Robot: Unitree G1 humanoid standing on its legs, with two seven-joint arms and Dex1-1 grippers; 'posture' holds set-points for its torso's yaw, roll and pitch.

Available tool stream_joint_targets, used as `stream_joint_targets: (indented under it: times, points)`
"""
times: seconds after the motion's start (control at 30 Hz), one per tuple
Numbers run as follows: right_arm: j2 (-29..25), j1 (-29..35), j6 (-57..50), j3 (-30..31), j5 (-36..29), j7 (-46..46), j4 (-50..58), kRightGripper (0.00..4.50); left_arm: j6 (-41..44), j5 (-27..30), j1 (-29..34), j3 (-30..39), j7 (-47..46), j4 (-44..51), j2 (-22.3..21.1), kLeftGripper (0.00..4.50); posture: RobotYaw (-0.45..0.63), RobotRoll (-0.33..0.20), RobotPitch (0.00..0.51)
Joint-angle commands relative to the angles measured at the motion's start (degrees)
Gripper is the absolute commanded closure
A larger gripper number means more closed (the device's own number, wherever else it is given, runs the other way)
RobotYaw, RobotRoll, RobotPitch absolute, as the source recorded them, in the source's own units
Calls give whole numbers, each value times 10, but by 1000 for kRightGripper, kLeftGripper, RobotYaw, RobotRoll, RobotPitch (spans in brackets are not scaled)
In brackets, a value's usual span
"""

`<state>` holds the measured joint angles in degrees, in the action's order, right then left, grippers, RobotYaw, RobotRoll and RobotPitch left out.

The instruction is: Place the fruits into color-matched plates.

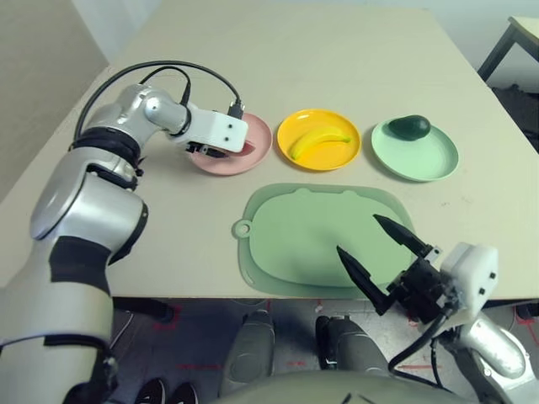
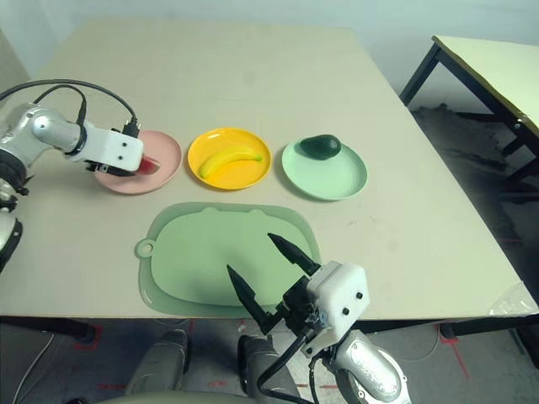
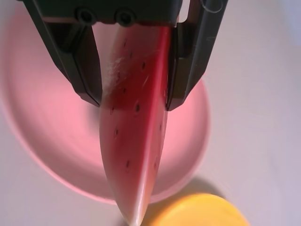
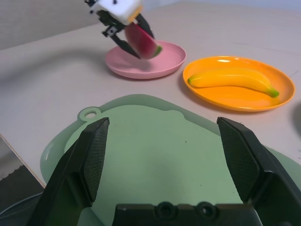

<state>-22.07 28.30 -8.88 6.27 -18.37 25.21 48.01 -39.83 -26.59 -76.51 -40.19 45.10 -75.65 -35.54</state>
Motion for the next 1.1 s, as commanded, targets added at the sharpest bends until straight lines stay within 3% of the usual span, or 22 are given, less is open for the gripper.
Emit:
stream_joint_targets:
  times: [0.03,0.33,0.57,0.9,1.0,1.1]
  points:
    - [3,8,3,3,19,-15,11,0,14,-32,21,9,-31,-17,17,2278,37,0,144]
    - [18,24,5,9,19,-30,16,0,32,-56,49,35,-17,-24,25,2278,35,0,145]
    - [10,17,4,10,7,-15,11,0,24,-61,51,61,-19,-22,17,18,60,0,145]
    - [-5,-27,-11,-16,-1,-4,-16,0,16,-37,27,110,6,-16,-13,18,91,0,134]
    - [-17,-92,-31,-56,-5,-13,-44,0,18,6,21,160,50,-9,-24,18,90,0,132]
    - [-24,-185,-66,-107,-24,-31,-81,0,35,85,12,237,110,6,-27,18,115,0,126]
